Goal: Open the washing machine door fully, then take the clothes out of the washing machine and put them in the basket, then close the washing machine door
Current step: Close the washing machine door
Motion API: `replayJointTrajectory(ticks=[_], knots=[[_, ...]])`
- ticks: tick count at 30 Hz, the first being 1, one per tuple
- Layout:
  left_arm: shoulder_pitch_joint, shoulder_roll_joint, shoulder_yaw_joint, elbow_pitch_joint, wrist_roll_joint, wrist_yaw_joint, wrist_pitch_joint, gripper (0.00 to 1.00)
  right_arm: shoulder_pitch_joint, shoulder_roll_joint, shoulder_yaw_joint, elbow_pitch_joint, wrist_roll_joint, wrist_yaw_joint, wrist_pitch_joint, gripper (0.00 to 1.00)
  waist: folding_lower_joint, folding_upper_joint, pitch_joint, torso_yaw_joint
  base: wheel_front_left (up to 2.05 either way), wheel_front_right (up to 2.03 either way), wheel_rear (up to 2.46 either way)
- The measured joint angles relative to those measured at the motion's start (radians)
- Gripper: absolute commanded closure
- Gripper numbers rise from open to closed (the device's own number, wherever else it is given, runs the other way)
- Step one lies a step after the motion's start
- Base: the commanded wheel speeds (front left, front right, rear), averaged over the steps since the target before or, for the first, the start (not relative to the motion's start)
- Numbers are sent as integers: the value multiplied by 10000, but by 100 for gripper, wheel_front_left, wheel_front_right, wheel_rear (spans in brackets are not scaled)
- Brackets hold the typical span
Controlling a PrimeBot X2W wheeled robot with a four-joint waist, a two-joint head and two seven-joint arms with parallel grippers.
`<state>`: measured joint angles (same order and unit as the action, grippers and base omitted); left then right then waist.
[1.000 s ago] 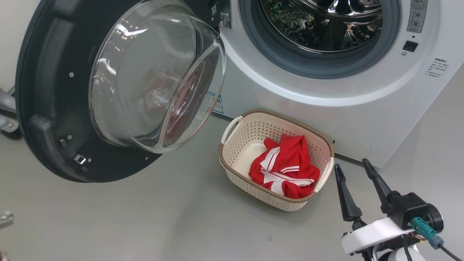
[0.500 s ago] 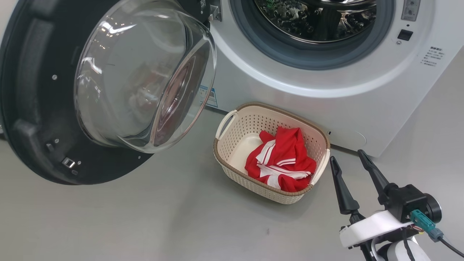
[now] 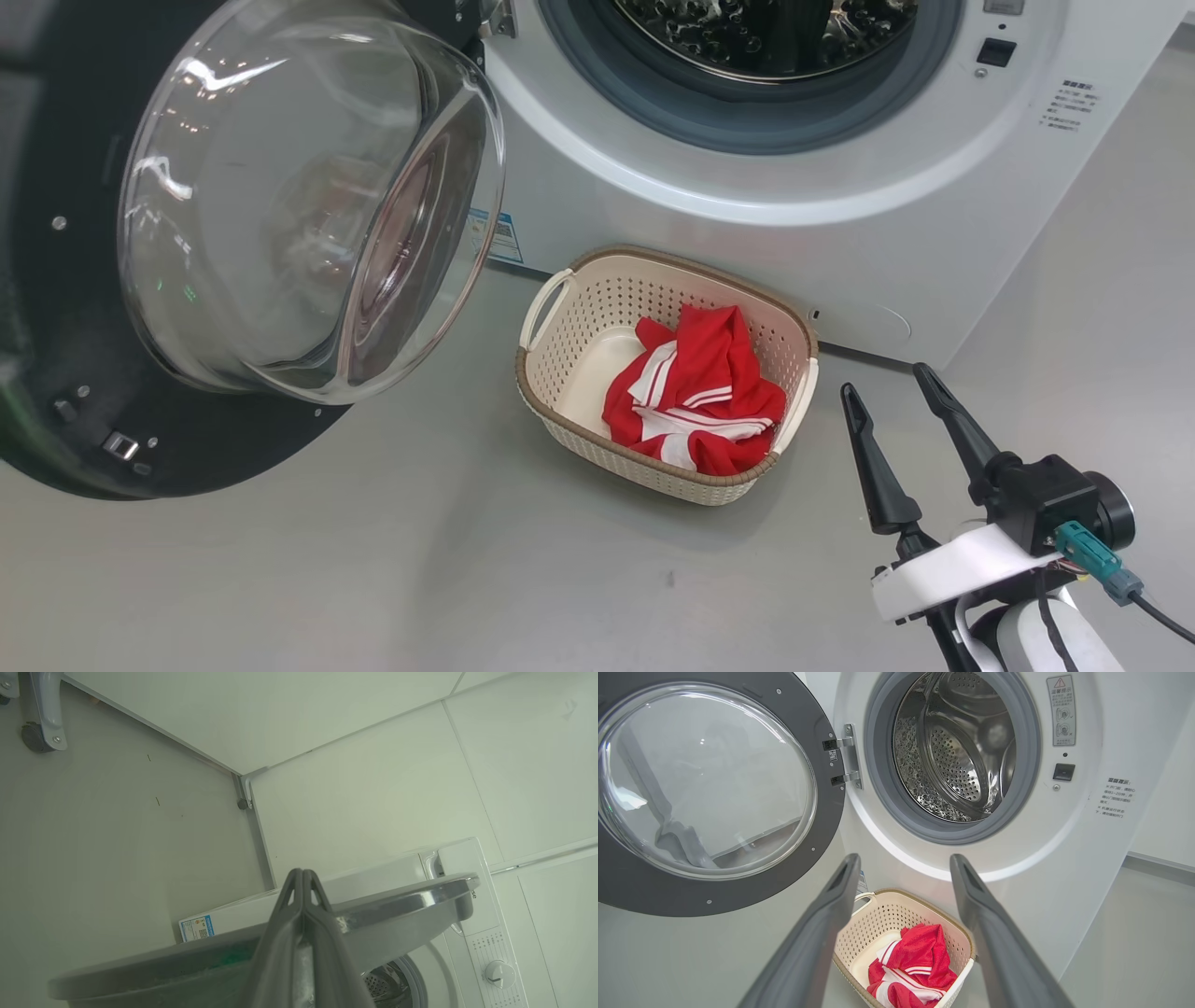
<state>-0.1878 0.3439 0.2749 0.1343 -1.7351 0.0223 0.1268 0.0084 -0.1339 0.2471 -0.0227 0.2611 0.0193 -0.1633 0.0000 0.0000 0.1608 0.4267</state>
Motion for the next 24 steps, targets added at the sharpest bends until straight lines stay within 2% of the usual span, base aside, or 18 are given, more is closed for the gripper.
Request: replayJointTrajectory(ticks=[5, 12, 19, 24], knots=[[-34, 8, -173, 481, -75, -27, 449, 100, 2, -29, -56, 8, 2, -2, 0, 0, 0, 0, 75, -177, 0, 0, 0], [-65, 173, -295, 934, -449, -418, 1162, 100, 5, -69, -151, 40, 12, -13, -6, 0, 0, 0, 24, -250, 0, 0, 0], [122, 182, -408, 1099, -650, -951, 1756, 100, 8, -52, -92, 58, 21, -2, -6, 0, 0, 0, -56, -292, 0, 0, 0], [471, 71, -627, 1083, -688, -1164, 2136, 100, 18, -23, -123, 79, 23, -12, -48, 0, 0, 0, -139, -344, 0, 0, 0]])
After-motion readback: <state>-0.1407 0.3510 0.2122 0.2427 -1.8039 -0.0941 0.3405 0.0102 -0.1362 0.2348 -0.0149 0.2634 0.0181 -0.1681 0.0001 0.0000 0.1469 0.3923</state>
